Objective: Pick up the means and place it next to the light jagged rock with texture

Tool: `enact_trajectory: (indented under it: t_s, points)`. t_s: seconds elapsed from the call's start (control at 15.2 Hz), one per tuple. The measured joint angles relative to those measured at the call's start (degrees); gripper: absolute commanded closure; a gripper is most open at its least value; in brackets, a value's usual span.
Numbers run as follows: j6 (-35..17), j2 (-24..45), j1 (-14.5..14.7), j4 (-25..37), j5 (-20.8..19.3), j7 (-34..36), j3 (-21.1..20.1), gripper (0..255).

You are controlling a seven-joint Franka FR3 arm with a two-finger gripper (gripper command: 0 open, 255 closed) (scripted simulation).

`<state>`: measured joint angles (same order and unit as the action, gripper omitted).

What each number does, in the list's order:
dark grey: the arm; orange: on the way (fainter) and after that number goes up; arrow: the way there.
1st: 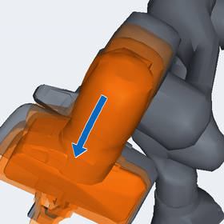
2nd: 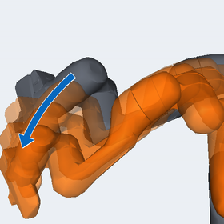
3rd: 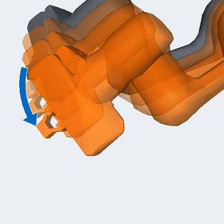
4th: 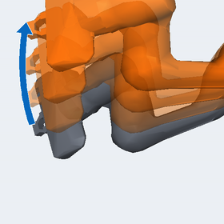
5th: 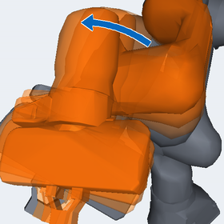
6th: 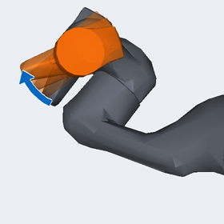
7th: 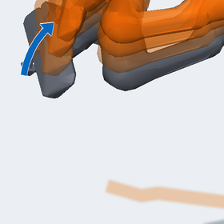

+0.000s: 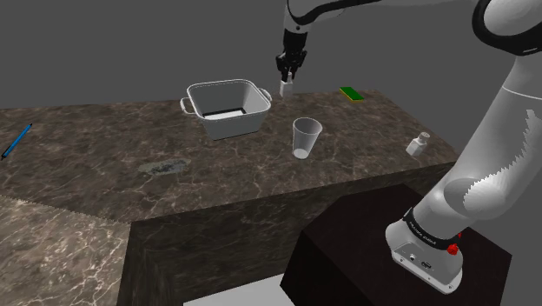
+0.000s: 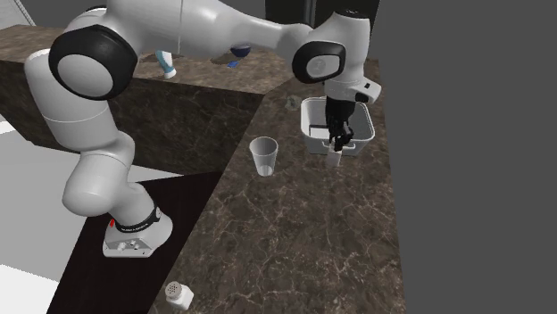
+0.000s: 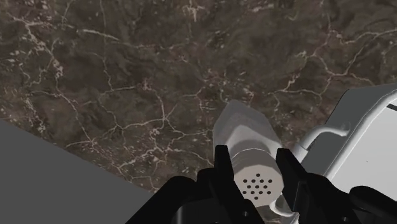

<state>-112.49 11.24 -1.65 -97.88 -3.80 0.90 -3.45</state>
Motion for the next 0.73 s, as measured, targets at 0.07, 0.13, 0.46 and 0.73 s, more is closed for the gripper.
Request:
enact_trajectory:
  t_s: [0.07,0.13,0.46,0.73]
  points:
    - [0.7,-0.2,0.0,0.5,0.0,0.0,0.0,255]
    - [1.4,-0.2,0.0,1.2,0.0,0.0,0.0,255]
    - [5.1,-0.7,0.1,4.4,0.2,-0.2,-0.1,255]
    - [6.9,-1.3,0.9,5.6,0.0,1.1,-0.6,255]
